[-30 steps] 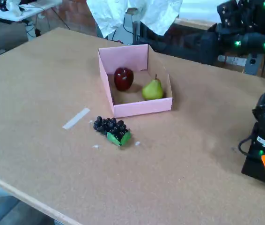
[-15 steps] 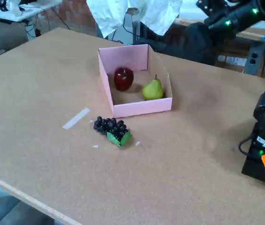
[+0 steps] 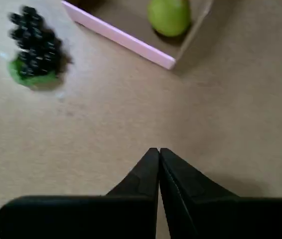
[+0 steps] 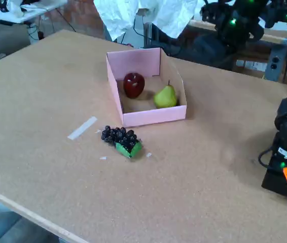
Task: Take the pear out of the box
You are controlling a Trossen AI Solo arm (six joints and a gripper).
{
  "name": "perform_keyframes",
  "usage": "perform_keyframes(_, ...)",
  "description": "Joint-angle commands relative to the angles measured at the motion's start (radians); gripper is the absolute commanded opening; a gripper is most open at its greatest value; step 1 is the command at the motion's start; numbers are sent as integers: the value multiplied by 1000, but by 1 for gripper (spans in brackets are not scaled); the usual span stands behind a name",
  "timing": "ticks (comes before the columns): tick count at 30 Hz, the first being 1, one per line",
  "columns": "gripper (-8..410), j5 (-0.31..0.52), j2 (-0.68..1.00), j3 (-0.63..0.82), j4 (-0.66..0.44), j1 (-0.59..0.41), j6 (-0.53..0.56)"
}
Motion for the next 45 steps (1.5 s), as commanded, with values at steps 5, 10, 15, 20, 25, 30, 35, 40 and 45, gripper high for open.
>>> perform_keyframes(5, 0, 107, 88, 6, -36, -6, -40)
perform_keyframes(10, 0, 108, 124, 6, 24, -31, -143)
perform_keyframes(15, 0, 107, 136, 6, 111, -63, -287)
perform_keyframes(20, 0, 103, 155, 6, 168, -101, -395)
perform_keyframes(25, 0, 51, 194, 6, 223, -154, -489)
perform_keyframes(30, 0, -50, 246, 6, 285, -200, -590)
perform_keyframes(35, 0, -61, 293, 6, 328, -206, -686)
perform_keyframes(40, 0, -62, 333, 6, 369, -214, -737)
perform_keyframes(45, 0, -62, 405, 36, 378, -224, -757)
